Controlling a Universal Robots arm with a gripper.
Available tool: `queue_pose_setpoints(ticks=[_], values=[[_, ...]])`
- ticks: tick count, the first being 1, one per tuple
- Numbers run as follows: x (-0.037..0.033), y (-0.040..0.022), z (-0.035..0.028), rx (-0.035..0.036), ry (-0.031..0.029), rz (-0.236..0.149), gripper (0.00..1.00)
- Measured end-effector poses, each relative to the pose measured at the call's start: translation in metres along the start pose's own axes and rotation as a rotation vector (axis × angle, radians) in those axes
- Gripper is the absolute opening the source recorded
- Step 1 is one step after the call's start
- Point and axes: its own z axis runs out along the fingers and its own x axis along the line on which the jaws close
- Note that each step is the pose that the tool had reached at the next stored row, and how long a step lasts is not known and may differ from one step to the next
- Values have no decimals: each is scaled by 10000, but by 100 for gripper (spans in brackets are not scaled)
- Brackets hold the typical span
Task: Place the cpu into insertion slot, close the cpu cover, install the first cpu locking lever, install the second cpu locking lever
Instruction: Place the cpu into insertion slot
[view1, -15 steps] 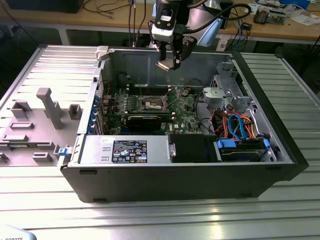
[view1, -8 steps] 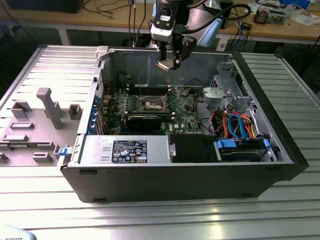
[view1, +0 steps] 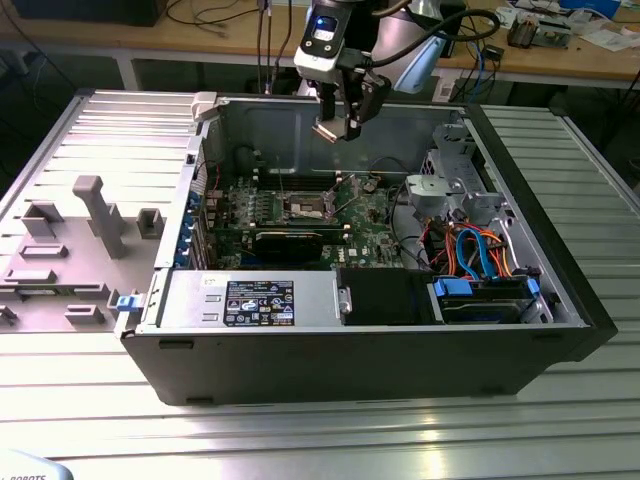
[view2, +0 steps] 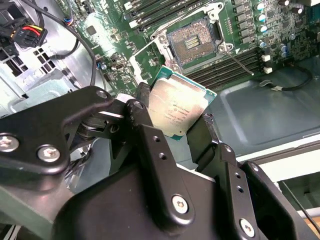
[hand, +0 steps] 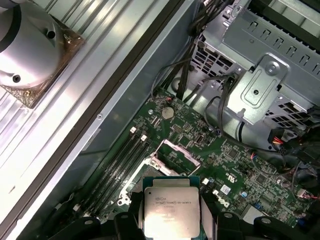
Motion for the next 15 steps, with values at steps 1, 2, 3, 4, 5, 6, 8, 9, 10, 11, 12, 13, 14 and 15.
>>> queue_pose_setpoints(ticks=[1,2,3,4,5,6,8,9,10,11,12,13,14,15], values=[[0,0,0,0,-1,16,54],[0,0,0,0,-2,25,54],[0,0,0,-1,-3,37,54],[0,0,0,-1,-5,54,54],[0,0,1,-3,-12,135,54],[0,0,0,-4,-17,194,54],[0,0,1,-7,-33,379,54],[0,0,1,-9,-42,481,54],[0,-1,1,-14,-59,678,54],[0,0,2,-17,-77,866,54],[5,-7,4,-18,-86,977,54],[11,-16,4,-18,-92,1026,54],[15,-21,9,-22,-101,1142,54],[15,-21,12,-25,-112,1266,54]])
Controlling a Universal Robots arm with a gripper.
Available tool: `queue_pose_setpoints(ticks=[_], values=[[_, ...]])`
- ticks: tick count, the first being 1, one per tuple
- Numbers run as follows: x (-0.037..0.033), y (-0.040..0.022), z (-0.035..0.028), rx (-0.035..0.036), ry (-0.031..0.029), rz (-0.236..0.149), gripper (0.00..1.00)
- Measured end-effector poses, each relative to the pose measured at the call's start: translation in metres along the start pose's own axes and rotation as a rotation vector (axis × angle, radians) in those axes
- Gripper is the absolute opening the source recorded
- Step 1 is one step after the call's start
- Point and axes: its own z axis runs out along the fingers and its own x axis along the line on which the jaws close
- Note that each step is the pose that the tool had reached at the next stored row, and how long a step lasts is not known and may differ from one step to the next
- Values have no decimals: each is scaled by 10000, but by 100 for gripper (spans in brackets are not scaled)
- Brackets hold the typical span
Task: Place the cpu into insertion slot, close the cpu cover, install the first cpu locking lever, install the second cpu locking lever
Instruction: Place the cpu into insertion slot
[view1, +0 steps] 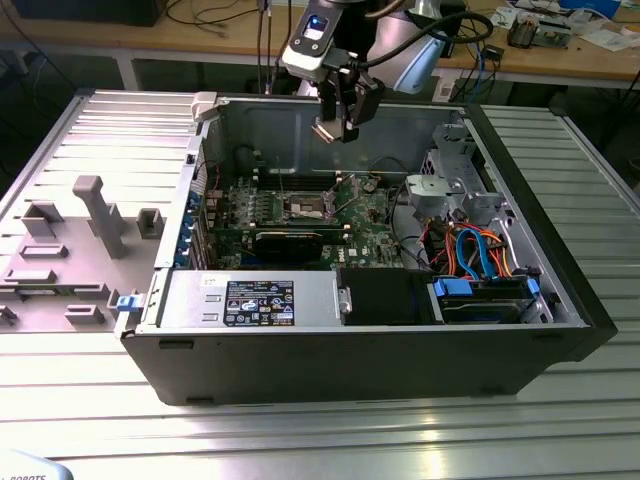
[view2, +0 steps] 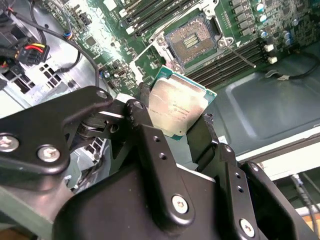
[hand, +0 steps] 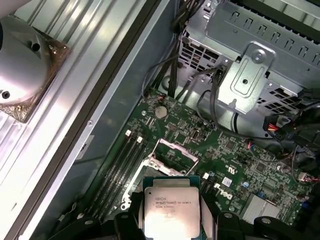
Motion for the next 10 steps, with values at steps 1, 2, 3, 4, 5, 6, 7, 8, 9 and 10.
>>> queue_pose_setpoints(ticks=[1,2,3,4,5,6,7,8,9,10], values=[[0,-2,4,-3,-19,207,54],[1,-3,7,-6,-29,324,54],[2,-6,10,-8,-38,424,54],[3,-7,12,-8,-45,500,54],[4,-9,15,-11,-53,600,54],[4,-11,19,-13,-63,716,54],[5,-12,21,-15,-71,806,54],[5,-14,24,-17,-82,917,54],[7,-16,27,-19,-92,1032,54],[10,-22,31,-21,-103,1155,54]])
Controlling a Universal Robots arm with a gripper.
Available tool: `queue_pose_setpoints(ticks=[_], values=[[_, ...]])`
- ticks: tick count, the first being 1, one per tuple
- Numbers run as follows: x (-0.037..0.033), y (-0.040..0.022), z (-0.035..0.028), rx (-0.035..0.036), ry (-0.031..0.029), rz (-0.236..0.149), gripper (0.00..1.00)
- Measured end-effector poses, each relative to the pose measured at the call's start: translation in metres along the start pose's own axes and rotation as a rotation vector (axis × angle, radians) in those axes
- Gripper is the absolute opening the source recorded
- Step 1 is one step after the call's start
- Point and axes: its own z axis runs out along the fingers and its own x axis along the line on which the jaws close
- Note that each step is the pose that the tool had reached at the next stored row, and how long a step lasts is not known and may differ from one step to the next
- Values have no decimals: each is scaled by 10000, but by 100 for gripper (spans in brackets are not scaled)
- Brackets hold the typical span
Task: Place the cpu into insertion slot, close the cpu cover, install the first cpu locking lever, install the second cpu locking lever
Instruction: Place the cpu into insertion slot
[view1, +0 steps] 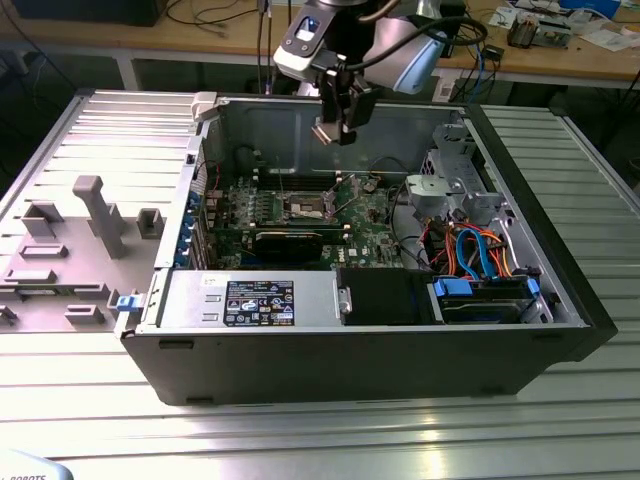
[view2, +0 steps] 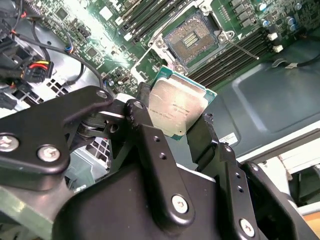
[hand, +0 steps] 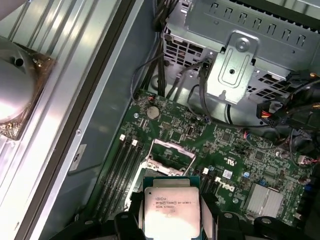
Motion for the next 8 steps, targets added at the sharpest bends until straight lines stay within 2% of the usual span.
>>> queue_pose_setpoints(ticks=[3,8], values=[[8,-19,2,-3,-16,171,54],[8,-19,3,-4,-16,175,54]])
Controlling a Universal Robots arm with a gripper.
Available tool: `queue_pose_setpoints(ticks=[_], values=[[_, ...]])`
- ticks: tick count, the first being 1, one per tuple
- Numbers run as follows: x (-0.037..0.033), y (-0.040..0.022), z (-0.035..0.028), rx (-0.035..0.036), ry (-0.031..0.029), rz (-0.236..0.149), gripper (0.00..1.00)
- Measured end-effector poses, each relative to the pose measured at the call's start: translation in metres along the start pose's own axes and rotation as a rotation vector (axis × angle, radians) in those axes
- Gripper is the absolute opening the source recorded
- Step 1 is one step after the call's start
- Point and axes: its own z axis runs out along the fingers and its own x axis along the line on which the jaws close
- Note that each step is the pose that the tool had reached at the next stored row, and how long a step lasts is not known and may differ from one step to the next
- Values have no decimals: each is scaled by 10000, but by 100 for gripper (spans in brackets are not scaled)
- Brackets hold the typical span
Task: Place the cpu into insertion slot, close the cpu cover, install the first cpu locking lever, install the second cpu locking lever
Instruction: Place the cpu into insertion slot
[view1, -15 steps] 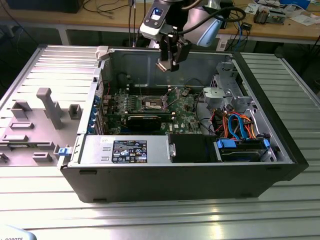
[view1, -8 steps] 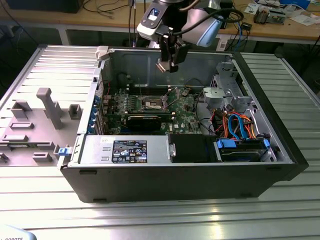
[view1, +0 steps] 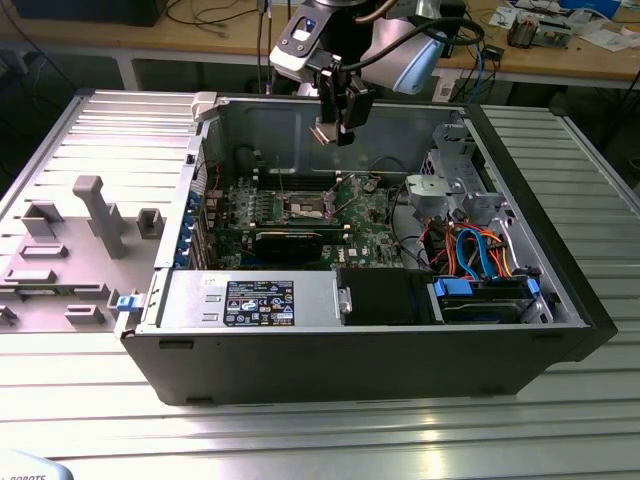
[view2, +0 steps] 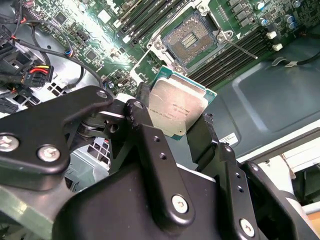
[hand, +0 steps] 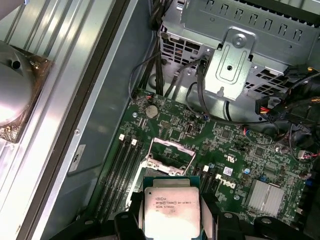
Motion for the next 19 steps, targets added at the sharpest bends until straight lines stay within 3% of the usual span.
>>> queue_pose_setpoints(ticks=[6,19], values=[[0,0,0,-1,-3,32,54],[5,-15,10,-31,-139,1586,54]])
